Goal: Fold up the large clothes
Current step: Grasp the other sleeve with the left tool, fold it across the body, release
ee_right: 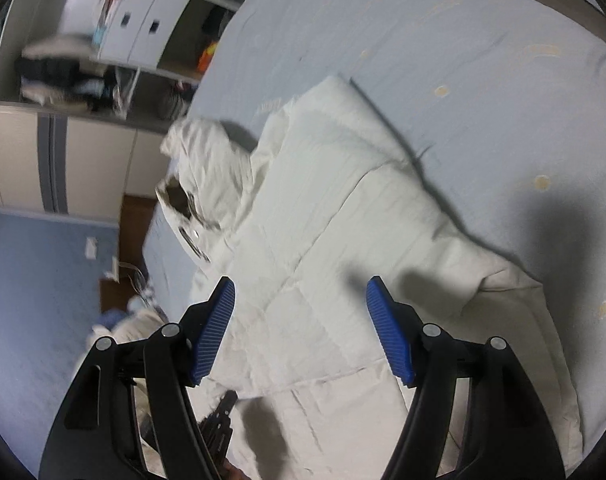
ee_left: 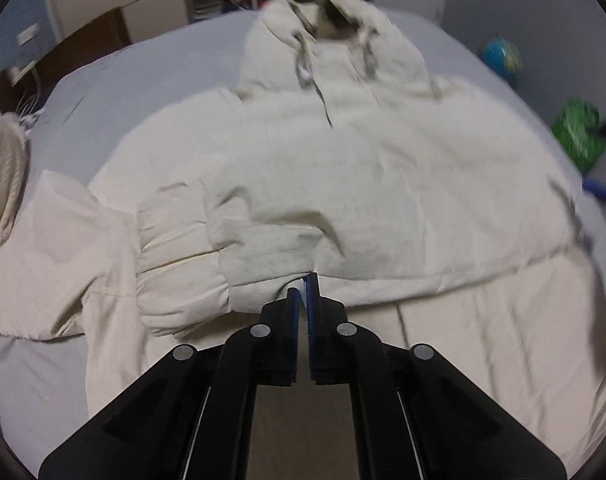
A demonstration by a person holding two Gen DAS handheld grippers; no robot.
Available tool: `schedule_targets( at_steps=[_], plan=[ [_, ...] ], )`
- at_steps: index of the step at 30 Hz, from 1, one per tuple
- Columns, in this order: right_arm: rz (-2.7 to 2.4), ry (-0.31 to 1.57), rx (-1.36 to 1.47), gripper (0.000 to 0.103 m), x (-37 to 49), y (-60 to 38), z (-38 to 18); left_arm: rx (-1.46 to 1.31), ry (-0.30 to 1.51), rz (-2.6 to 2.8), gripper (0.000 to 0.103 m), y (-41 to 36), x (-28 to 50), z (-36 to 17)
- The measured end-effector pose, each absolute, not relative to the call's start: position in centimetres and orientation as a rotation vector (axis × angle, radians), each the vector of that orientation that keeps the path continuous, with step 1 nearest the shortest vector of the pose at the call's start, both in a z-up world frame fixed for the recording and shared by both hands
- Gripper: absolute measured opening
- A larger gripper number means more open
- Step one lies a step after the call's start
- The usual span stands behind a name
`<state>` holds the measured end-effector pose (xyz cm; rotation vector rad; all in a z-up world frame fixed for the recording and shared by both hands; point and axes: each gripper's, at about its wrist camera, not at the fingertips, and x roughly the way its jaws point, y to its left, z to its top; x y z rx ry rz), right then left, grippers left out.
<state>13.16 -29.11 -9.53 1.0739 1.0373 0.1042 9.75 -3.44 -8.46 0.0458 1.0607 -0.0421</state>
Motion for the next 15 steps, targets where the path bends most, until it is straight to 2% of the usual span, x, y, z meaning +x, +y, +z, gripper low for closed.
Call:
schedule_targets(
  at_steps=[3, 4, 6, 8, 9, 13, 15],
  plan=[
    [0.118, 1.086, 0.938, 0.065, 14.0, -27.4, -9.2, 0.032, 1.117, -0.068, 0.009, -2.5, 9.8, -9.4],
    [0.124, 1.097, 0.903, 0.065, 14.1, -27.0, -9.1, 0.026, 1.128, -0.071, 0.014, -2.0, 9.6, -9.8],
    [0.141, 1.124, 0.807, 0.065, 14.6, -25.6, -9.0, 0.002, 1.170, -0.084, 0.035, -1.4, 9.1, -10.4],
    [0.148, 1.144, 0.742, 0.065, 14.9, -24.6, -8.9, -0.001, 1.178, -0.078, 0.077, -0.5, 8.3, -10.0],
    [0.150, 1.147, 0.723, 0.065, 14.9, -24.3, -8.9, 0.004, 1.169, -0.075, 0.083, -0.2, 8.0, -9.7],
    [0.153, 1.136, 0.688, 0.065, 14.9, -23.8, -8.6, 0.005, 1.157, -0.116, 0.085, 1.4, 6.4, -7.7],
    [0.150, 1.125, 0.699, 0.065, 14.8, -24.0, -8.4, 0.018, 1.124, -0.105, 0.091, 3.0, 5.6, -6.2]
  ],
)
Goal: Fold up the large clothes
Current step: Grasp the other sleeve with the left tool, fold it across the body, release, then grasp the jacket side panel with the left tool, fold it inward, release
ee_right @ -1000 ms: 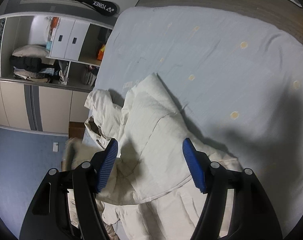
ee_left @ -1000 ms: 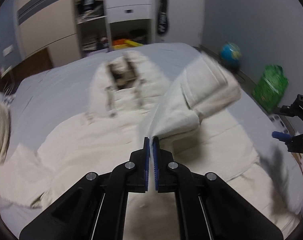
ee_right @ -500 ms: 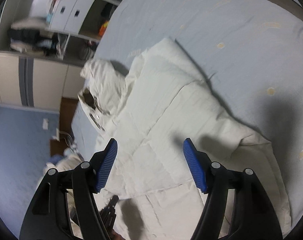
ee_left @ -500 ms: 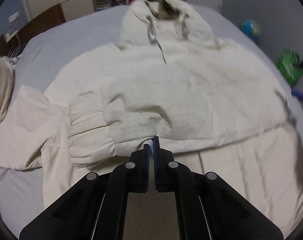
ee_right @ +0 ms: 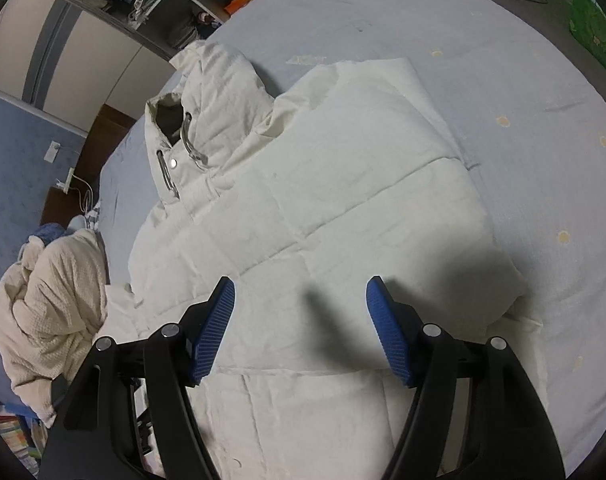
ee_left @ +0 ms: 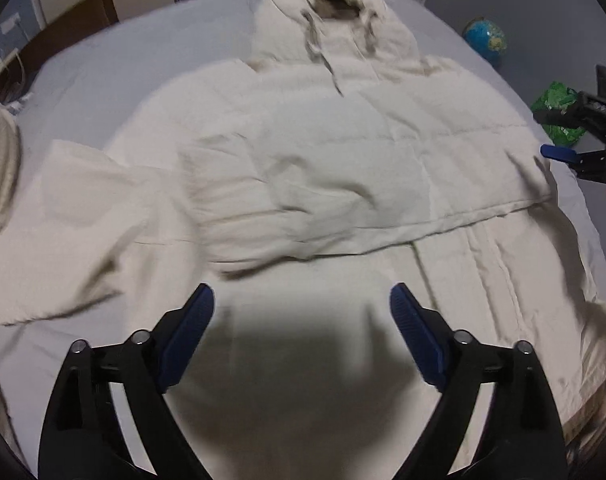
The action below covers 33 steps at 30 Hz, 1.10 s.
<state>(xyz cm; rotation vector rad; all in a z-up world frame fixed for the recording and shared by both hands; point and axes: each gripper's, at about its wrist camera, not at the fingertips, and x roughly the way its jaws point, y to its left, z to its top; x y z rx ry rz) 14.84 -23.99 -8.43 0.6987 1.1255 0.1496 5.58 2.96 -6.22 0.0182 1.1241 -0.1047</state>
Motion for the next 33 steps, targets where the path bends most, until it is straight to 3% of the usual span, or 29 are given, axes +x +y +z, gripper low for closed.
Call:
schedule_targets(
  at_steps=[11, 24, 26, 31, 33],
  plan=[
    [0.140, 1.115, 0.655, 0.065, 15.2, -22.5, -8.0, -0.398, 1.072, 0.266, 0.093, 22.4, 2.2, -5.8],
    [0.110, 1.134, 0.613, 0.065, 16.0, -20.9, -8.5, -0.929, 1.012, 0.416, 0.068, 35.7, -0.9, -11.4],
    [0.108, 1.139, 0.606, 0.065, 16.1, -20.6, -8.7, -0.974, 1.015, 0.408, 0.061, 36.3, -1.0, -12.3],
    [0.105, 1.137, 0.597, 0.065, 16.2, -20.5, -8.6, -0.968, 0.983, 0.406, 0.060, 36.9, -0.3, -13.2],
    [0.103, 1.136, 0.601, 0.065, 16.2, -20.7, -8.6, -0.973, 0.966, 0.415, 0.054, 37.4, -0.2, -13.3]
  ],
)
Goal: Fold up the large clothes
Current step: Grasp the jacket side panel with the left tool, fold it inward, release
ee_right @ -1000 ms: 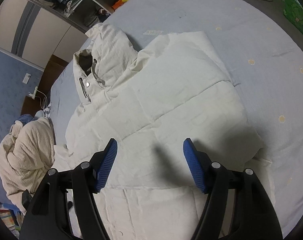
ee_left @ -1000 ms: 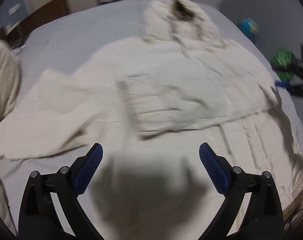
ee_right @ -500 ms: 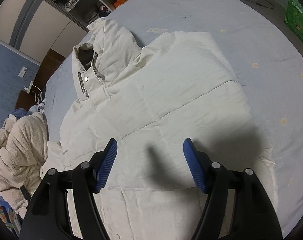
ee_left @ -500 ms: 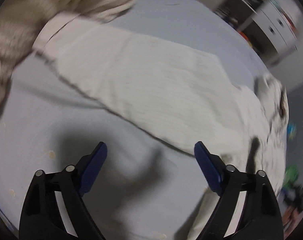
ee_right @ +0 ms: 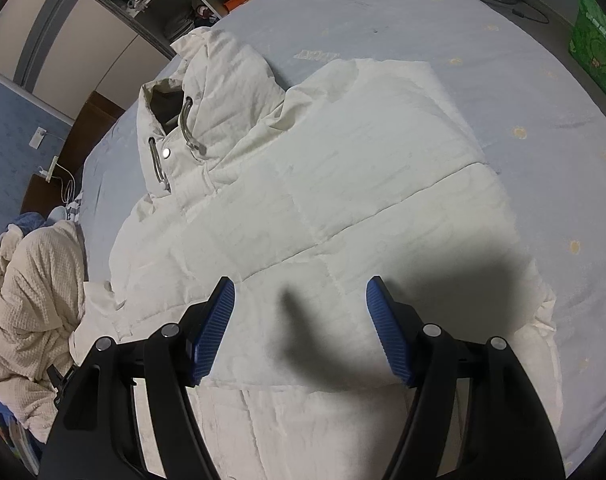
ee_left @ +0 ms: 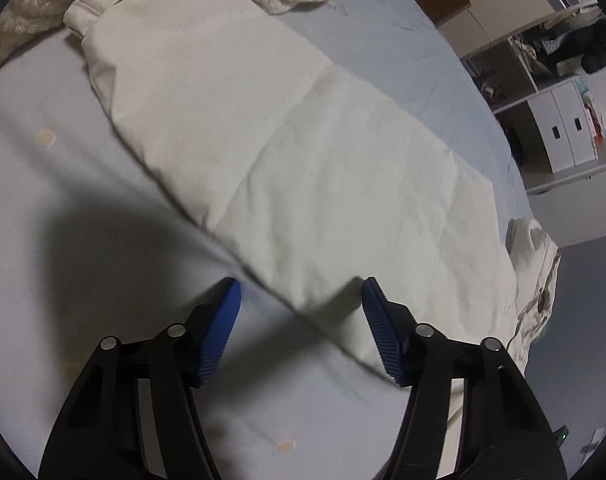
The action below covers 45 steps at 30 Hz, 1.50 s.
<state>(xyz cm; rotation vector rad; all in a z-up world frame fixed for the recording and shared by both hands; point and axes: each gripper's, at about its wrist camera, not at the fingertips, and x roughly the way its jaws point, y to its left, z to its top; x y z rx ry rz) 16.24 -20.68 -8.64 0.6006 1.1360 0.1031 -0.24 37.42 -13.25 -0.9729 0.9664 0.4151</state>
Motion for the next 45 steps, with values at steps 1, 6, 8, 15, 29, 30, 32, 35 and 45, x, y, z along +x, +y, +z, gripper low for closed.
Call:
schedule_targets(
  at_steps=[1, 6, 8, 15, 29, 30, 32, 35, 45],
  plan=[
    [0.104, 1.136, 0.605, 0.065, 16.3, -20.8, -8.7, -0.973, 0.961, 0.431, 0.040, 37.6, -0.2, -13.2],
    [0.109, 1.136, 0.613, 0.065, 16.4, -21.0, -8.6, -0.970, 0.901, 0.472, 0.004, 37.9, 0.3, -12.2],
    [0.111, 1.133, 0.622, 0.065, 16.5, -21.2, -8.5, -0.931, 0.861, 0.477, 0.003, 37.4, 0.5, -10.7],
    [0.127, 1.124, 0.645, 0.065, 16.4, -21.3, -8.2, -0.876, 0.755, 0.442, 0.003, 35.3, 1.1, -6.3],
    [0.144, 1.100, 0.736, 0.065, 15.9, -22.6, -7.7, -0.697, 0.573, 0.265, 0.003, 25.6, 2.7, 3.4],
    [0.144, 1.097, 0.741, 0.065, 15.9, -22.8, -7.6, -0.677, 0.569, 0.248, 0.003, 24.7, 2.9, 3.9],
    [0.142, 1.092, 0.749, 0.065, 15.8, -23.2, -7.6, -0.633, 0.560, 0.203, 0.003, 22.5, 3.3, 4.8],
    [0.143, 1.086, 0.764, 0.065, 15.6, -23.8, -7.4, -0.553, 0.570, 0.141, 0.003, 19.1, 4.3, 5.3],
    [0.123, 1.067, 0.787, 0.065, 14.8, -26.1, -7.2, -0.365, 0.680, -0.039, 0.003, 8.5, 7.8, 2.9]
  ],
)
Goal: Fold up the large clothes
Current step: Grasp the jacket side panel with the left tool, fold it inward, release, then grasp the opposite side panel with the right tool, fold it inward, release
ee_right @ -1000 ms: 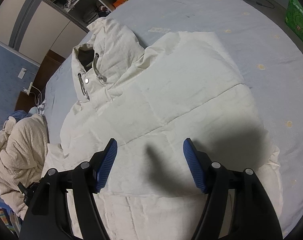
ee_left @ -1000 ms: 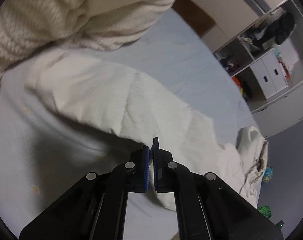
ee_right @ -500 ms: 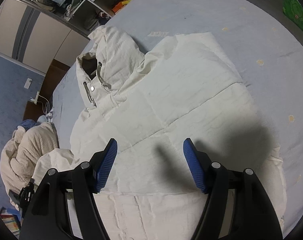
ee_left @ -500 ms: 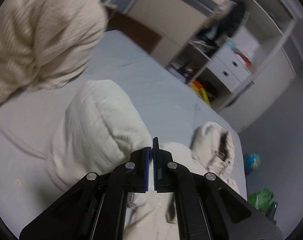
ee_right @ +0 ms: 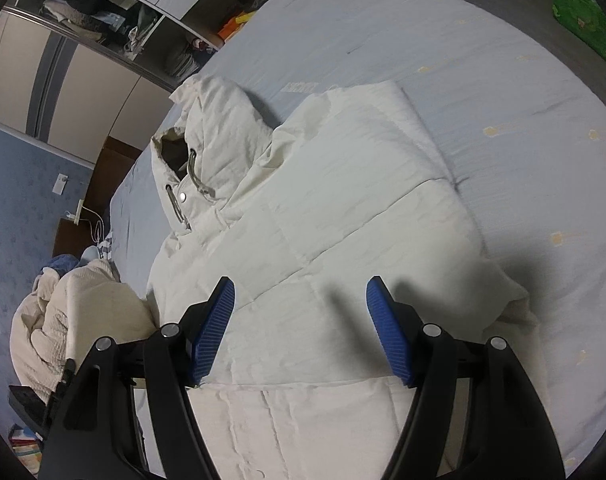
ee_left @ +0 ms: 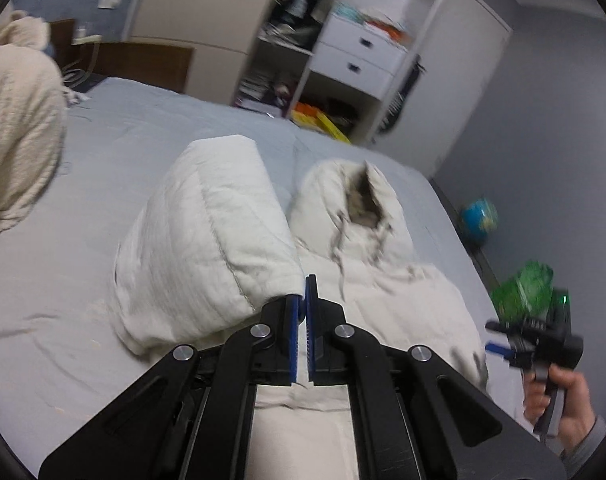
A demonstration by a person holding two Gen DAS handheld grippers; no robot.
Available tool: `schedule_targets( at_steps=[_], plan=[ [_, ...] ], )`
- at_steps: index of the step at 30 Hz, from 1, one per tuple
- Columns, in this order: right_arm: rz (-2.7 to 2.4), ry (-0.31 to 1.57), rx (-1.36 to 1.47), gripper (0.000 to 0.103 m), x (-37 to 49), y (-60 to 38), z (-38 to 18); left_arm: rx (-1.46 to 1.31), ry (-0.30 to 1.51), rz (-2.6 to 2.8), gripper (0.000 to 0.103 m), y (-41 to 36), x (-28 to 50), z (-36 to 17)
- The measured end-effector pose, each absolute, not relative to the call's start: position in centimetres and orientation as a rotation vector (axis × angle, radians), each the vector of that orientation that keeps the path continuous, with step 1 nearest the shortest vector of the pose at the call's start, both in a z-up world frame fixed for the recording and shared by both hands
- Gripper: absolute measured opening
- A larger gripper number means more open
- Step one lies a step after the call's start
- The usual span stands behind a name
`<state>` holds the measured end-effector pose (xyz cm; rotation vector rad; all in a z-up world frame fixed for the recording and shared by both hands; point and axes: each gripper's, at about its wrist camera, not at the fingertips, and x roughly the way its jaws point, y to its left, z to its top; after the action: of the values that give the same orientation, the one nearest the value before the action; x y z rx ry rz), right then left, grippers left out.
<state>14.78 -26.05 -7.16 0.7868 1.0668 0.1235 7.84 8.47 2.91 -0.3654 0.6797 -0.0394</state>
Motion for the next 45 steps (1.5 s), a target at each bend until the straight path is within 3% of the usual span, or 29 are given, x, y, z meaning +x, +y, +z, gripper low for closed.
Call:
schedule_targets(
  at_steps=[15, 21, 24, 26, 29, 35, 42, 45],
  plan=[
    [0.117, 1.076, 0.787, 0.065, 14.7, -26.7, -7.4, -0.226, 0.907, -0.177, 0.003, -0.5, 11.9, -5.0],
    [0.118, 1.075, 0.790, 0.065, 14.6, -26.6, -7.4, -0.217, 1.023, -0.193, 0.010, -1.8, 12.7, -9.2],
    [0.117, 1.073, 0.793, 0.065, 14.5, -26.6, -7.3, -0.213, 1.072, -0.196, 0.022, -2.0, 13.0, -10.8],
    [0.119, 1.073, 0.797, 0.065, 14.5, -26.6, -7.3, -0.216, 1.084, -0.234, 0.045, -2.4, 12.9, -10.8],
    [0.125, 1.072, 0.793, 0.065, 14.6, -26.6, -7.2, -0.187, 1.101, -0.268, 0.065, -3.1, 11.8, -9.9],
    [0.153, 1.068, 0.789, 0.065, 14.9, -25.7, -6.9, -0.191, 1.067, -0.299, 0.074, -2.5, 8.6, -6.1],
    [0.167, 1.083, 0.762, 0.065, 14.9, -24.4, -6.8, -0.168, 0.989, -0.189, 0.078, 1.4, 6.4, -2.2],
    [0.170, 1.093, 0.738, 0.065, 14.8, -24.0, -6.9, -0.171, 0.966, -0.117, 0.086, 4.0, 5.6, -0.9]
  ],
)
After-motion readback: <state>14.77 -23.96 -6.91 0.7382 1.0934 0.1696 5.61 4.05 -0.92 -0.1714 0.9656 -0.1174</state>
